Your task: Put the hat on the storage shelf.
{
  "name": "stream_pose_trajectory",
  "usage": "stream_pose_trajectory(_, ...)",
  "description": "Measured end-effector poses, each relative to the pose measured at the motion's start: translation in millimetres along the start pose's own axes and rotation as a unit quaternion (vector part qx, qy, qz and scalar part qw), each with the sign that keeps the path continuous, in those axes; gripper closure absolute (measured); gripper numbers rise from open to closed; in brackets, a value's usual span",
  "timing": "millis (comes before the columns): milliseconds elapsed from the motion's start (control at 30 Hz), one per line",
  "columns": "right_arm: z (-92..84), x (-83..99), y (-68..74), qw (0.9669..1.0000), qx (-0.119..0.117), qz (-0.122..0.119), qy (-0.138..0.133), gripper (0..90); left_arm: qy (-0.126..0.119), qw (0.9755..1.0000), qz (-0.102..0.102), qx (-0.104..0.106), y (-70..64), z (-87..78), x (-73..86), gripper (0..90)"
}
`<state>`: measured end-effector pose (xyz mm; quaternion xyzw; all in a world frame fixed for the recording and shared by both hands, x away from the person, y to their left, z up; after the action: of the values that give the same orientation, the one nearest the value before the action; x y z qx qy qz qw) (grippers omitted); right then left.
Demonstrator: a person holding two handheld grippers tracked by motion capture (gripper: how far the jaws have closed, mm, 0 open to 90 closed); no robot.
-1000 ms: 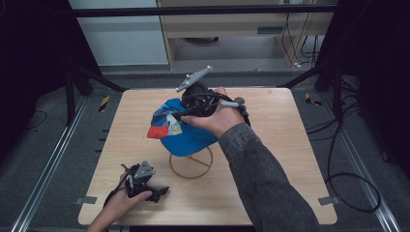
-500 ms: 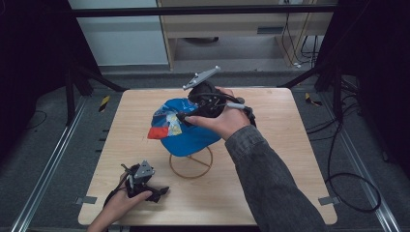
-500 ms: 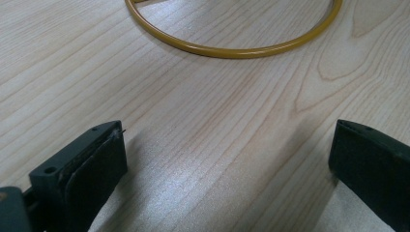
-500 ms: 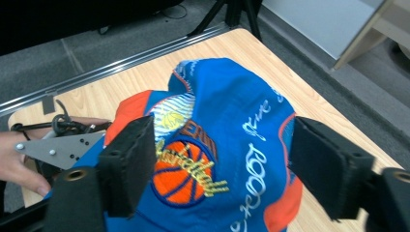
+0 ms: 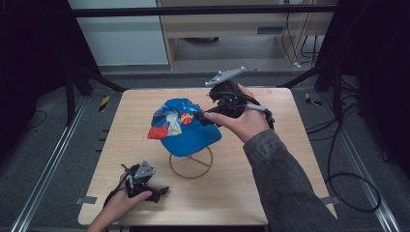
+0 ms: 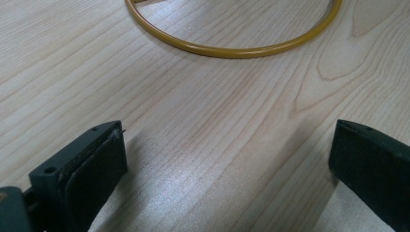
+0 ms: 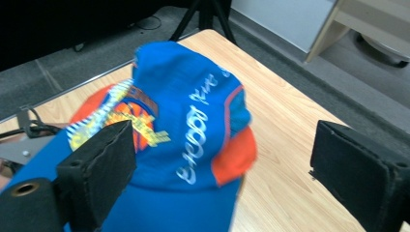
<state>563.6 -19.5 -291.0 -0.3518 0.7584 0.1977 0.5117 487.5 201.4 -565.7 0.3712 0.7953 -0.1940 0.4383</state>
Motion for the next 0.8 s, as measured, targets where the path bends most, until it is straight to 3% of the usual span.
stream_pose_trajectory(433, -42.7, 28.4, -42.9, 0.9978, 0.056, 0.033, -0.011, 6.2, -0.001, 1.0000, 0.000, 0.000, -0.1, 0.1, 0.0, 0.0)
stream_pose_trajectory(800, -67.1, 53.9, -67.8, 0.9950, 0.086, 0.050, -0.010, 5.5, -0.001, 1.0000, 0.000, -0.001, -0.1, 0.0, 0.0, 0.0)
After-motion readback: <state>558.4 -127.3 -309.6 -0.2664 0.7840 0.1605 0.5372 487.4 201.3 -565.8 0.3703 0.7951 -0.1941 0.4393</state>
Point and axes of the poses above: each handheld gripper's, and its own axes: z roughly forward along the jaws, x roughly out of its underside, y roughly to its left, the point moved 8 cm from there along z, roughly forward along the jaws, and after that the axes turned 12 degrees about -y, right-handed, at the moved point
